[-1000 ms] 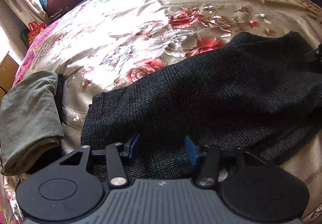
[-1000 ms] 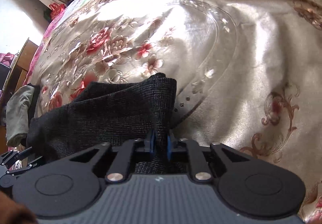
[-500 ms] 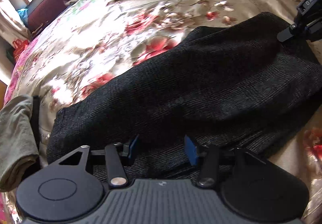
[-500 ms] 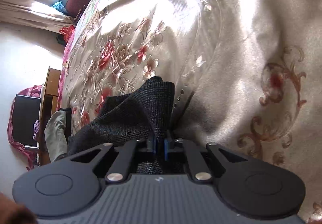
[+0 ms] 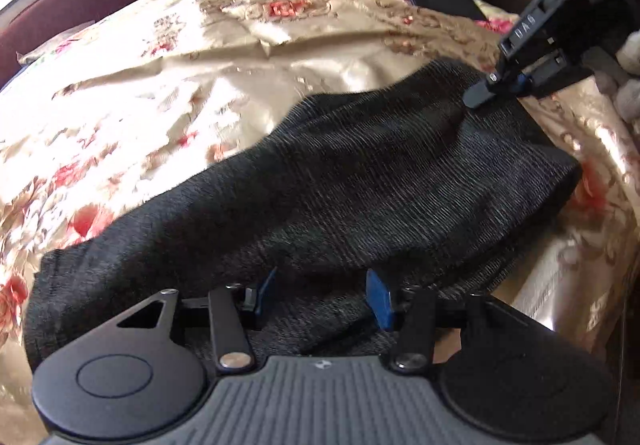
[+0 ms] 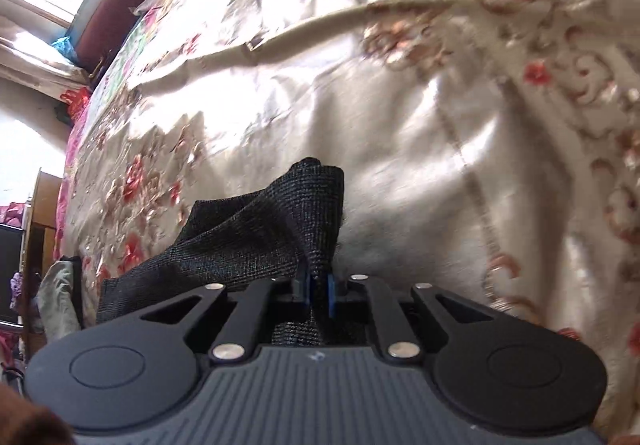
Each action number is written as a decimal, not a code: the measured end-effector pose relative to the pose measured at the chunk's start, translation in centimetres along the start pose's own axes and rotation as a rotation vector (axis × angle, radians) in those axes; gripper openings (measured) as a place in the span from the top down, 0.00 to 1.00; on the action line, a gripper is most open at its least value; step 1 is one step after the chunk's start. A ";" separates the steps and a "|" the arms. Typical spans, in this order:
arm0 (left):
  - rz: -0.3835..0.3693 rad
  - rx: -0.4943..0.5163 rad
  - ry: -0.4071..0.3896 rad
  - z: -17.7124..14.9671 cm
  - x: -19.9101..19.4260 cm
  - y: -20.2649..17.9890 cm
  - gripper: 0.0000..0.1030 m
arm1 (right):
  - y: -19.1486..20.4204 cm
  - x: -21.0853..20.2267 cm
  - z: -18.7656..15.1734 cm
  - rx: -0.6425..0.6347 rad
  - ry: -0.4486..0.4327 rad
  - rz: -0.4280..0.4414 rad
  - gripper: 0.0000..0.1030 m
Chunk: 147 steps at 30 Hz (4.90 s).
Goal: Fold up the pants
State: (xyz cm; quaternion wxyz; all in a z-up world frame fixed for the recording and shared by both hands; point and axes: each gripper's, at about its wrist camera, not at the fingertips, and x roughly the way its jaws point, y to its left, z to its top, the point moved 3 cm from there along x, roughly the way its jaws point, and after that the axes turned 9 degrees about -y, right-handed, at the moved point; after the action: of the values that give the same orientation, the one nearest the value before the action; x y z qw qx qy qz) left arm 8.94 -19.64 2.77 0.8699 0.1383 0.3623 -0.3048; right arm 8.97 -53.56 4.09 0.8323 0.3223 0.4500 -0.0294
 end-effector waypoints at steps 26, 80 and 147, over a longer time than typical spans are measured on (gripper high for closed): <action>-0.001 -0.152 -0.002 -4.7 -2.8 5.6 0.33 | 26.8 4.8 -6.2 -0.007 0.219 0.373 0.91; 0.253 -0.324 -0.112 -8.4 -16.8 16.9 0.33 | 34.5 10.3 -13.5 -0.621 0.147 0.344 0.70; 0.254 -0.281 0.208 -6.2 -10.1 15.9 0.24 | 25.5 5.4 -17.2 -0.371 0.161 0.088 0.59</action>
State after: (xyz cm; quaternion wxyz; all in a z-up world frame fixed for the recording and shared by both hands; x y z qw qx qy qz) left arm 10.02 -0.11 5.96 0.8700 0.0909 0.4687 -0.1234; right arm 8.26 -22.41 6.33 0.8392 0.1840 0.4984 0.1162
